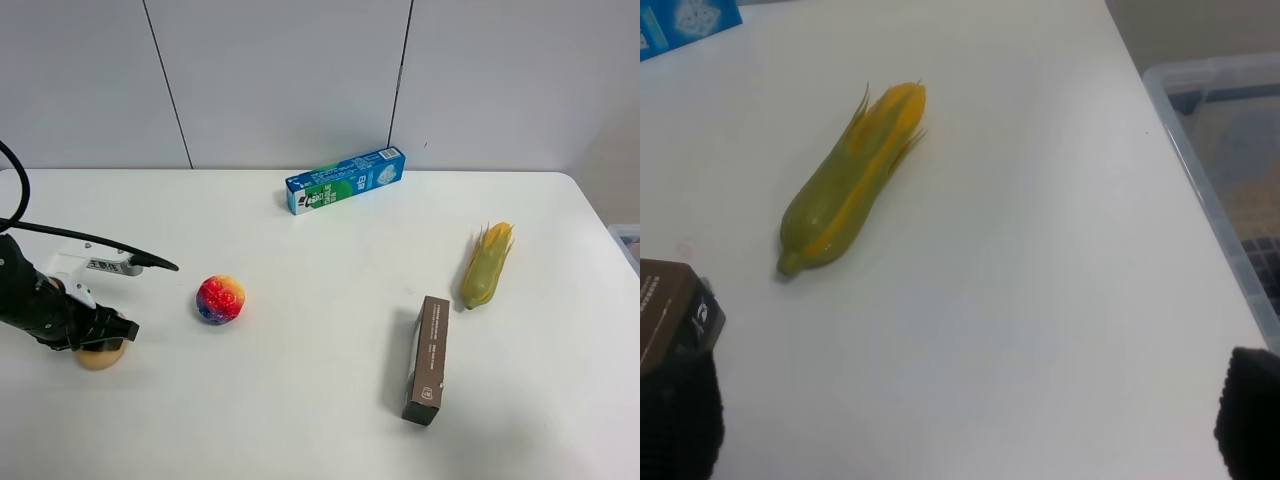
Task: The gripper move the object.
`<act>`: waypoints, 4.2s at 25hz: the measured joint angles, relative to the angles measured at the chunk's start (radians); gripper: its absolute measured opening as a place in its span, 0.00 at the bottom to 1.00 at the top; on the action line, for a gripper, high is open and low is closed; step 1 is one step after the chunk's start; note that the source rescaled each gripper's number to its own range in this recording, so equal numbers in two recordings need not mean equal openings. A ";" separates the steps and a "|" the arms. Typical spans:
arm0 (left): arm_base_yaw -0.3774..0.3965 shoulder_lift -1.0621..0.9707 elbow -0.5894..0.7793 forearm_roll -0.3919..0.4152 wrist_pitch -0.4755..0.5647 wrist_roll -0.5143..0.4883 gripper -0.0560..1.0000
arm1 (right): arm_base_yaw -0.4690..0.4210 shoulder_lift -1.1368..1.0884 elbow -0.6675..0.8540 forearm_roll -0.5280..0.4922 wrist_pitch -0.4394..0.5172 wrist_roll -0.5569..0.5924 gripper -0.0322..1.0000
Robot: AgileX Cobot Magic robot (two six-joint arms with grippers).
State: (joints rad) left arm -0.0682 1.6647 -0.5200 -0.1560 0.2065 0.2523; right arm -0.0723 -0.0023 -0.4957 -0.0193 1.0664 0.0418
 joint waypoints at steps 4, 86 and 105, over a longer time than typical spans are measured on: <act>0.000 -0.059 0.001 0.000 0.020 -0.003 0.07 | 0.000 0.000 0.000 0.000 0.000 0.000 1.00; -0.623 0.171 -0.843 0.187 0.163 -0.252 0.95 | 0.000 0.000 0.000 0.000 0.000 0.000 1.00; 0.044 -0.377 -0.759 0.376 0.458 -0.252 0.95 | 0.000 0.000 0.000 0.000 0.000 0.000 1.00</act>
State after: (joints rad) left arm -0.0246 1.2872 -1.2791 0.2197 0.6649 0.0000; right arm -0.0723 -0.0023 -0.4957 -0.0193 1.0664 0.0418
